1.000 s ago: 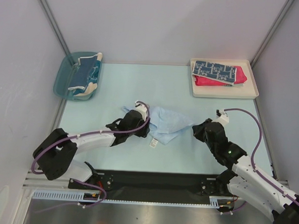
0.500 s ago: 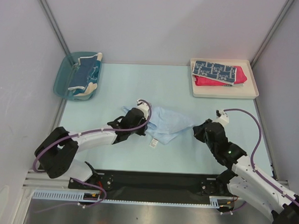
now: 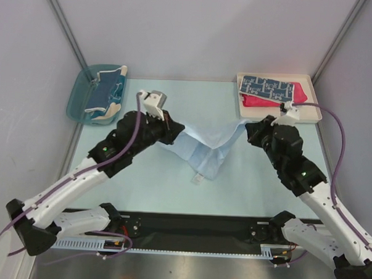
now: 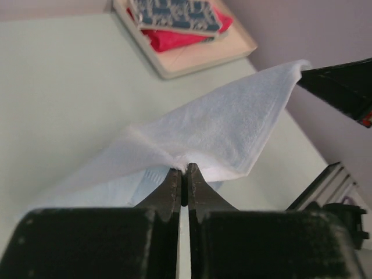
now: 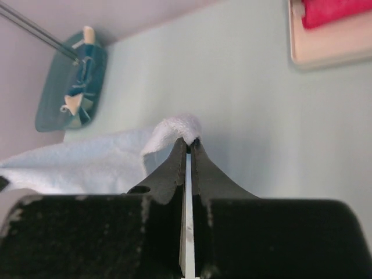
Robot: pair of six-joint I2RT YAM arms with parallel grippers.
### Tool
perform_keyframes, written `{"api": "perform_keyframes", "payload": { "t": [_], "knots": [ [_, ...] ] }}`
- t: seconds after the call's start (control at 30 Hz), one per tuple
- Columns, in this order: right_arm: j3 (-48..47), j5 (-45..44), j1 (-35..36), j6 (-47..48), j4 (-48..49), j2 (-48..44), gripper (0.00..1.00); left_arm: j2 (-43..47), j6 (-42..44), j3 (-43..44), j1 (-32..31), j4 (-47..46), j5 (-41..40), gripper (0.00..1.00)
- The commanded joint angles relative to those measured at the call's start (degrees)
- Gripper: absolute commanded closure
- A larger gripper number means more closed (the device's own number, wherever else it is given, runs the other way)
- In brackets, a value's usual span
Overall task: Fold and stack the towels
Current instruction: Flatten out the crumpled towel
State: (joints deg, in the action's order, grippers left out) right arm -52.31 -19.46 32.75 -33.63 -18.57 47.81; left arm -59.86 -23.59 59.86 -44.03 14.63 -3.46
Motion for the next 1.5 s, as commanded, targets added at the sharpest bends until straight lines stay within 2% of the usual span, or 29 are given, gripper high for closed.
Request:
{"api": "perform_keyframes", "payload": {
  "t": [0.0, 0.17, 0.43, 0.57, 1.0, 1.23, 1.47],
  "knots": [
    [-8.74, 1.97, -0.15, 9.18, 0.46, 0.61, 1.00, 4.82, -1.98, 6.58, -0.44, 5.04, 1.97, 1.00],
    [-17.81, 6.18, 0.38, 15.60, 0.02, 2.90, 1.00, 7.12, -0.14, 16.51, -0.44, 7.86, 3.02, 1.00],
    [-28.36, 4.96, 3.72, 24.83, -2.61, 3.08, 1.00, 7.91, 1.27, 27.67, -0.53, 10.59, 6.98, 1.00],
    [-33.98, 4.87, 4.51, 25.80, -3.84, 2.64, 1.00, 8.96, 1.18, 29.53, -0.53, 11.38, 9.35, 0.99],
    [-43.83, 6.98, 4.86, 26.42, -4.55, 2.11, 1.00, 10.55, 1.01, 38.84, -0.53, 14.37, 12.25, 1.00],
    [-51.21, 9.96, 4.86, 27.39, -3.85, 5.62, 1.00, 6.25, 2.76, 47.45, -0.53, 14.29, 11.64, 1.00],
    [-53.67, 10.94, 4.86, 29.05, -0.59, 9.57, 1.00, 1.68, 3.90, 51.32, -0.53, 12.00, 10.33, 1.00]
  ]
}}
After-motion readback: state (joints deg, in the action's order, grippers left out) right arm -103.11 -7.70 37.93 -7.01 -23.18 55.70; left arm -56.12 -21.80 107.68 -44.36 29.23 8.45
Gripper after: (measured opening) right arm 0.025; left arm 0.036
